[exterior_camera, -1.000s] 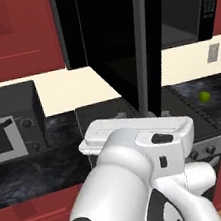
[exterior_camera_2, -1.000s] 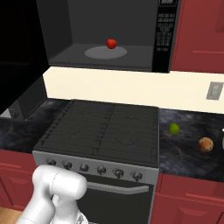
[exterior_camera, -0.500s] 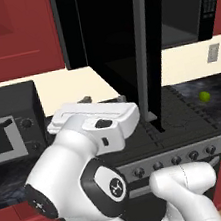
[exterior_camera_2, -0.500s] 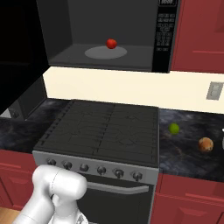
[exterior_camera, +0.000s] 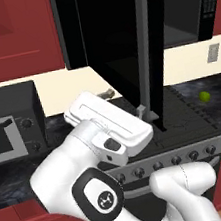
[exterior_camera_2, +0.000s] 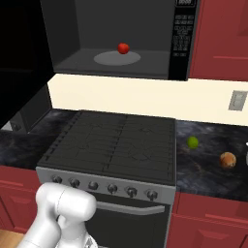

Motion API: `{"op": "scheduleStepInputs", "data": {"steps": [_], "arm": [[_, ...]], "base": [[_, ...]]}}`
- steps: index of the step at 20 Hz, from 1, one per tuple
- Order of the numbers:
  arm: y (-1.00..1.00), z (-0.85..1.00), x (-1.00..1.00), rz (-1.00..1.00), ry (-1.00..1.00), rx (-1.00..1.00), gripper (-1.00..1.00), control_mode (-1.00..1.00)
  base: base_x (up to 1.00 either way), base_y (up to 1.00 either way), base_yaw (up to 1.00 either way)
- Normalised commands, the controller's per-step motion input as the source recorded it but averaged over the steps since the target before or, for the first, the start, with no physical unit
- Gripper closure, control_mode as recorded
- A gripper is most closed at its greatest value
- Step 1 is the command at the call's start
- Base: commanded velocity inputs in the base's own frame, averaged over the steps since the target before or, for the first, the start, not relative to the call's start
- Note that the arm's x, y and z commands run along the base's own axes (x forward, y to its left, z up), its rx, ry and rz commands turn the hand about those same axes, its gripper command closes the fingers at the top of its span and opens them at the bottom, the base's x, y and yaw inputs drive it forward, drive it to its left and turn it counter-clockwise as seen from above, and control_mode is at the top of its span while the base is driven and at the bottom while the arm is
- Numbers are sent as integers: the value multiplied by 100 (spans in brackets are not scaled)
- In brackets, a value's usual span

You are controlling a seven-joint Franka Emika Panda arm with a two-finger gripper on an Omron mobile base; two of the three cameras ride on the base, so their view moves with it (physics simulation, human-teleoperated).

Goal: Close the microwave door.

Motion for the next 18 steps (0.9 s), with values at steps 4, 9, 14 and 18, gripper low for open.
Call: {"op": "scheduleStepInputs", "data": {"steps": [4, 9, 14, 18], "arm": [[-31, 3, 10, -27, 1, 2, -100, -100], [-36, 1, 10, -13, 11, 0, -100, -100], [-85, 0, -1, -12, 7, 5, -100, -100], [-92, 0, 0, -6, 11, 9, -100, -100]], "base": [[0, 0, 0], [0, 0, 0], [0, 0, 0], [0, 0, 0]]}}
